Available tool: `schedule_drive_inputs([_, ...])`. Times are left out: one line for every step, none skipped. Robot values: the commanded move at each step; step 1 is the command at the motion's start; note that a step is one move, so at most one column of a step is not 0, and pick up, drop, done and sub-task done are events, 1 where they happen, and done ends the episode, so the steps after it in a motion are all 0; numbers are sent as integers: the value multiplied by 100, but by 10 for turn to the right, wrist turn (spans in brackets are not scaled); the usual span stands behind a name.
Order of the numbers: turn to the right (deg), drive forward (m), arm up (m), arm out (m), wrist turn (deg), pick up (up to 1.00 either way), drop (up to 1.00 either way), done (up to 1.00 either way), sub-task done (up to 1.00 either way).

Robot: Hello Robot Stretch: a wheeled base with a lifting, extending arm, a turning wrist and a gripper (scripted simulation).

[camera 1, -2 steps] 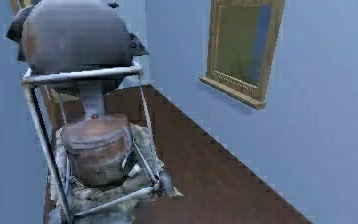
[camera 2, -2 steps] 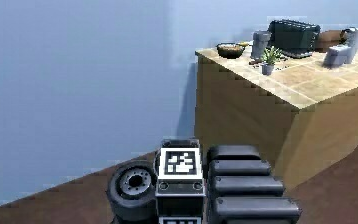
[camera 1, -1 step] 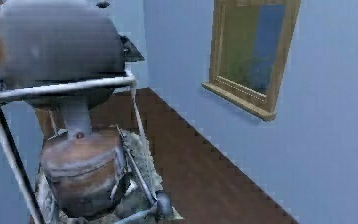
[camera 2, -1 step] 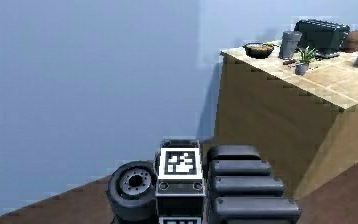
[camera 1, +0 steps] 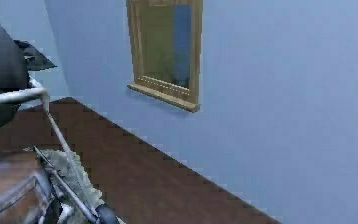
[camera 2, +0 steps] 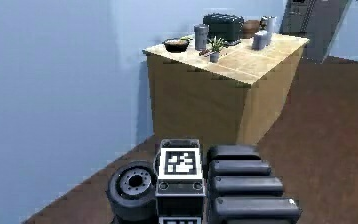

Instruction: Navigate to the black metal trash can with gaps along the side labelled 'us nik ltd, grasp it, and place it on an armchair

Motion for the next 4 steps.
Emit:
schedule_drive_inputs([0, 100, 0, 0, 0, 0, 0, 0, 0])
schedule_drive_inputs([90, 0, 0, 0, 0, 0, 0, 0, 0])
schedule_drive_inputs([0, 15, 0, 0, 0, 0, 0, 0, 0])
schedule_drive_inputs([-450, 0, 0, 0, 0, 0, 0, 0, 0])
